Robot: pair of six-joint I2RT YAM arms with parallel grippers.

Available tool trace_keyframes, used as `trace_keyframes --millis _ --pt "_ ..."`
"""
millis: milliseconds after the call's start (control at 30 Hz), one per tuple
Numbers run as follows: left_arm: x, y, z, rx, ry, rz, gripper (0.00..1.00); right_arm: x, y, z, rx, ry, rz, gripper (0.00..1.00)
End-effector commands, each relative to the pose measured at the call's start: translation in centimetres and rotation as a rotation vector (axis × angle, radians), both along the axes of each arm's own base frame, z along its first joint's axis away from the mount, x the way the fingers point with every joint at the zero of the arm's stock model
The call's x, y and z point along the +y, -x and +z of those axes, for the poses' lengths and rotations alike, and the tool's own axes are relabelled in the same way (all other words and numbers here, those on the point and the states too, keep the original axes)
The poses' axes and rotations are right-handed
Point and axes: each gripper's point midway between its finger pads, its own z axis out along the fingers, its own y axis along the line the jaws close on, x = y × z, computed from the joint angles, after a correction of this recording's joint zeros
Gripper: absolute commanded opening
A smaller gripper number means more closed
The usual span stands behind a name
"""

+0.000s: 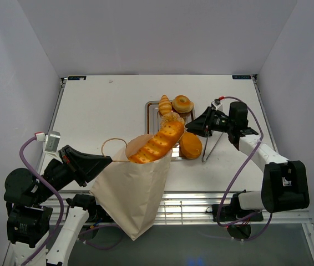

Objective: Place the fake bread into the paper bag
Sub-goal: Adjust the paper bag at the center of the board.

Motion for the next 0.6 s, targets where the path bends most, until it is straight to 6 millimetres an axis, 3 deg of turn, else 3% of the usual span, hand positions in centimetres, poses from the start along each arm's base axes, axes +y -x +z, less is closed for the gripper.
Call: trace_keyframes --millis 0,567 --pt "0.1 0.2 0.9 -0.039 0.01 0.005 0.0 0.6 0.1 0.6 -0.027 -0.026 0.034 0.42" --pt "0.0 0.4 1.2 -0.045 0.011 -0.003 0.0 2.6 0.0 0.6 0.019 -0.085 0.075 0.36"
